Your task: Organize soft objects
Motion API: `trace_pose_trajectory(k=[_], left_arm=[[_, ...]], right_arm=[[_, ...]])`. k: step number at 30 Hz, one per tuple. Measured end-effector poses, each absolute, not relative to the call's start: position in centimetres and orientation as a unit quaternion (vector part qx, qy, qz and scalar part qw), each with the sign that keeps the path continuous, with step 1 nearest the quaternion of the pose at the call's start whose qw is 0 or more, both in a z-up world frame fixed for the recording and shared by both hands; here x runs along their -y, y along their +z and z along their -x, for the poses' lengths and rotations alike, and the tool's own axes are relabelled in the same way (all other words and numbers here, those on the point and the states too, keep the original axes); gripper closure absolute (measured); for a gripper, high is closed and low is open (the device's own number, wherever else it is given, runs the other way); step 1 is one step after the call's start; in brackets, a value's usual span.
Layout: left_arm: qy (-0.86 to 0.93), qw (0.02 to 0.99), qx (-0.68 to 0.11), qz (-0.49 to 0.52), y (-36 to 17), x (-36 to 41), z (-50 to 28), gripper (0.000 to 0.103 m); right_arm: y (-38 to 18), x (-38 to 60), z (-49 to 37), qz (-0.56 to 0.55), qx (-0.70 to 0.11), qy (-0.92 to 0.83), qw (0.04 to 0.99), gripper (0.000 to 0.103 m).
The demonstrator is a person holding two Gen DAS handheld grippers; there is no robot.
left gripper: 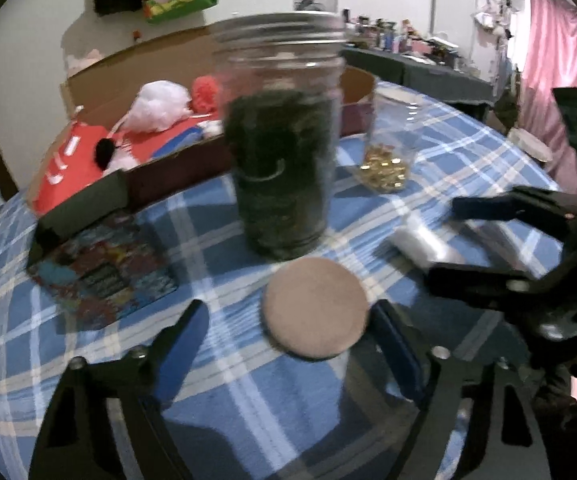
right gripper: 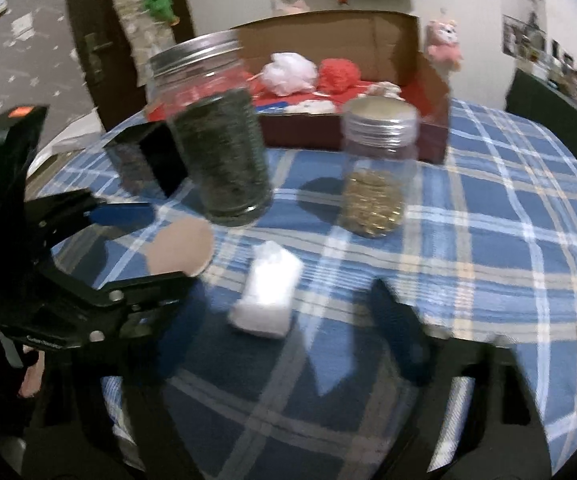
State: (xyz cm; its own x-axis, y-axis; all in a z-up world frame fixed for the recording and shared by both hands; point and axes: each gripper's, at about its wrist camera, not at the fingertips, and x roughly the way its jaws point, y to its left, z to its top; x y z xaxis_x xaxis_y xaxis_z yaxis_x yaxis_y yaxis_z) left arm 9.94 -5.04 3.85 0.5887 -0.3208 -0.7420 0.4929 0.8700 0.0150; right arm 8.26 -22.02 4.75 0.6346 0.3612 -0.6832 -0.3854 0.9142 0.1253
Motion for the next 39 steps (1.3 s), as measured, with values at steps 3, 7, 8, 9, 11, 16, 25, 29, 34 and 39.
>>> trace_pose_trajectory(k=[3, 7, 8, 9, 11, 16, 25, 29, 34, 39], left_arm=[[-0.251, 0.879, -0.391, -0.104, 3.8, 5.5, -10.1, 0.05], [-0.254, 0.88, -0.39, -0.098, 4.1, 5.5, -9.9, 0.063], [-0.257, 0.878, -0.392, -0.095, 4.3, 5.5, -9.8, 0.066], [-0.258, 0.88, -0.389, -0.093, 4.5, 5.4, -9.5, 0.066], [-0.255, 0.883, -0.382, -0.093, 5.1, 5.2, -9.1, 0.067], [-0.255, 0.888, -0.374, -0.08, 6.3, 4.2, -8.6, 0.067], [-0.238, 0.905, -0.346, -0.067, 9.3, 2.0, -8.2, 0.067], [-0.23, 0.912, -0.334, -0.065, 10.6, 1.2, -8.4, 0.067], [-0.213, 0.918, -0.329, -0.064, 11.5, 0.1, -9.0, 0.067], [-0.202, 0.922, -0.325, -0.061, 12.3, -0.7, -9.7, 0.067]], right_arm=[[4.2, 21.6, -8.7, 0.019, -0.386, 0.214, 0.897, 0.071], [4.8, 21.6, -8.1, 0.016, -0.374, 0.211, 0.903, 0.087], [5.1, 21.6, -8.0, 0.017, -0.367, 0.207, 0.906, 0.087], [5.5, 21.6, -7.8, 0.019, -0.361, 0.205, 0.91, 0.087], [6.2, 21.6, -7.5, 0.017, -0.353, 0.206, 0.913, 0.087], [7.2, 21.8, -7.2, 0.011, -0.344, 0.205, 0.916, 0.087], [9.5, 22.2, -7.0, 0.015, -0.321, 0.192, 0.927, 0.087], [10.5, 22.5, -7.1, 0.018, -0.311, 0.188, 0.931, 0.087], [11.6, 23.0, -7.9, 0.013, -0.302, 0.184, 0.935, 0.087], [12.4, 23.3, -8.7, 0.014, -0.293, 0.183, 0.938, 0.087]])
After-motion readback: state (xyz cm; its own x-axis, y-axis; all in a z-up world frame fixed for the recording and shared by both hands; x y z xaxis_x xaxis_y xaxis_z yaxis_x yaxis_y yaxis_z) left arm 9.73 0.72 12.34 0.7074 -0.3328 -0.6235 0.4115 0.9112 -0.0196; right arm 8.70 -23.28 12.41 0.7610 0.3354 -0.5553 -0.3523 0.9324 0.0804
